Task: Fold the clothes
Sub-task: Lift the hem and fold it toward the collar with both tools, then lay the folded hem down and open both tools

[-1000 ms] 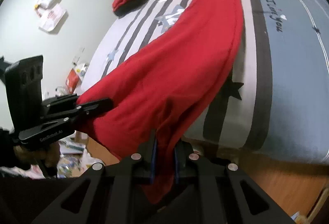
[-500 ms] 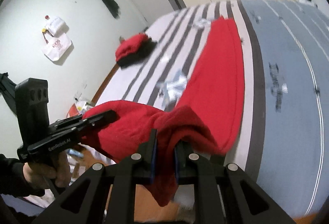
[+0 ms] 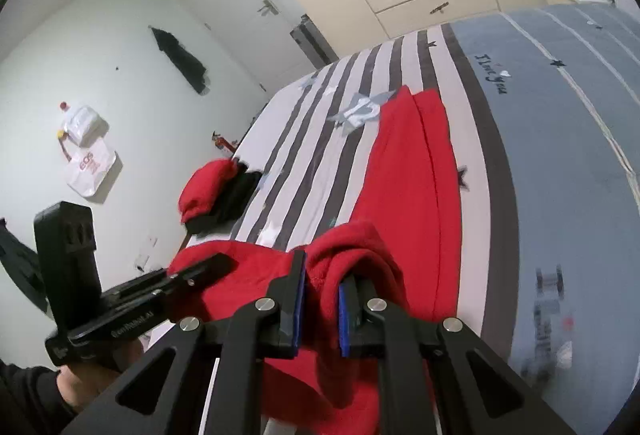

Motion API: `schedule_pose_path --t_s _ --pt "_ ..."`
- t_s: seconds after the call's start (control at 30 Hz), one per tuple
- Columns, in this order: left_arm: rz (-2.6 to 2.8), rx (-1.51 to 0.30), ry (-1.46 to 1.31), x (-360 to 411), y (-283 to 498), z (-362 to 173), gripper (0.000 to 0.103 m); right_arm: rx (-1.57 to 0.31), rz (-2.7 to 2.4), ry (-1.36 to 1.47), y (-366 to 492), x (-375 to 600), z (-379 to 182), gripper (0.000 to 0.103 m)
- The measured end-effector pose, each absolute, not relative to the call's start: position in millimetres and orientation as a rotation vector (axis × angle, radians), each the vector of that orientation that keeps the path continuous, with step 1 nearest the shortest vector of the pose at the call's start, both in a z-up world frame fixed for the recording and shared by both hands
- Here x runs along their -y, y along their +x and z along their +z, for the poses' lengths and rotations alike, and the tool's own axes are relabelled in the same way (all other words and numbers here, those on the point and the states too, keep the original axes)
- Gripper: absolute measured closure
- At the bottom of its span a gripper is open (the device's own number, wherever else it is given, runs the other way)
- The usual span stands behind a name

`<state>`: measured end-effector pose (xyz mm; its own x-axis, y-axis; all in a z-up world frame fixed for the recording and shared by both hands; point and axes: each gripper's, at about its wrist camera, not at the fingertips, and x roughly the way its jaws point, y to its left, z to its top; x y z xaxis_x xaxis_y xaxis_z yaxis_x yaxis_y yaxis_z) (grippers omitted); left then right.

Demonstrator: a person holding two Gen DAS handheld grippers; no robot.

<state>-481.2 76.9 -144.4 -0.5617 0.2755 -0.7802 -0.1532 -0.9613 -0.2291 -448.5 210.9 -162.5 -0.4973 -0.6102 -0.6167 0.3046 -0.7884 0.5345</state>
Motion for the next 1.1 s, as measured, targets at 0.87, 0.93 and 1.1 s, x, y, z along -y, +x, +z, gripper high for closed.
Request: schedule_pose_path --t_s 0.87,0.93,1.1 --pt "2.341 0.174 -1.579 -81.6 -672.0 -280.1 0.092 0.521 -2.305 1.432 -729.5 -206.1 -294.4 0.092" --pt "2.331 0.168 -1.593 -81.9 -678.1 -284.9 0.092 0.523 -2.302 1.444 -736.7 -206.0 -298.5 0.092" --pt "2.287 0.173 -1.604 -78.4 -694.8 -297.0 0.091 0.535 -2.289 1.46 -754.3 -205.0 -308.6 0.092"
